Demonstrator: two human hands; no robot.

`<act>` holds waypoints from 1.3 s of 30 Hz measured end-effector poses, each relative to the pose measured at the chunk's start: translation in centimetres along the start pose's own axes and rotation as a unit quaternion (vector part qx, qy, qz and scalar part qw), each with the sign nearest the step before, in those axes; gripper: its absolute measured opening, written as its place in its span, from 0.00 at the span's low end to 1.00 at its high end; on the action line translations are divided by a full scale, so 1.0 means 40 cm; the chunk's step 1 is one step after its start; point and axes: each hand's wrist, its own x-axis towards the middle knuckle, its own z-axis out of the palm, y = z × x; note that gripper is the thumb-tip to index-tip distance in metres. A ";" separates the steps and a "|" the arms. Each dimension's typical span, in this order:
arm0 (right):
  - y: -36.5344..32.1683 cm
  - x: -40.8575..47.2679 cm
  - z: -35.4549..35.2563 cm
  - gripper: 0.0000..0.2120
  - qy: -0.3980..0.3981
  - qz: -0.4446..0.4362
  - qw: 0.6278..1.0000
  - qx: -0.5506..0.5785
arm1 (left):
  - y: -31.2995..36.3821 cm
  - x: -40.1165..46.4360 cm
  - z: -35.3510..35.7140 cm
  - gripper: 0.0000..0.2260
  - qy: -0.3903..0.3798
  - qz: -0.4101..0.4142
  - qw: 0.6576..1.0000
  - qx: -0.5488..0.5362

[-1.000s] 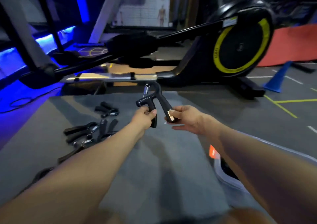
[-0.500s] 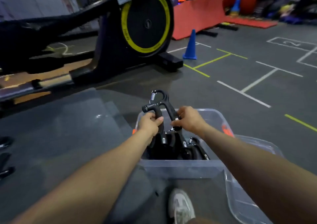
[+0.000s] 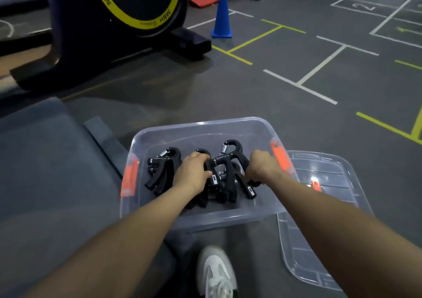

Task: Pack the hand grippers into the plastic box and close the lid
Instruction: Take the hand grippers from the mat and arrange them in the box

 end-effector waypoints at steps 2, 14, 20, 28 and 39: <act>0.008 0.024 0.014 0.09 -0.002 -0.001 1.000 -0.024 | -0.009 0.023 0.018 0.22 -0.018 0.001 1.000 0.025; 0.030 0.160 0.110 0.06 -0.056 0.026 0.998 -0.026 | -0.054 0.126 0.087 0.36 -0.144 -0.005 0.988 0.063; 0.056 0.189 0.139 0.10 -0.086 0.031 0.996 -0.015 | -0.060 0.127 0.089 0.35 -0.153 0.011 0.984 0.089; 0.059 0.204 0.149 0.20 -0.049 0.018 0.974 0.221 | -0.061 0.128 0.087 0.35 -0.154 0.011 0.983 0.094; -0.125 0.076 0.050 0.19 -0.025 -0.097 0.965 0.244 | -0.072 -0.006 -0.084 0.17 0.001 -0.014 0.997 0.080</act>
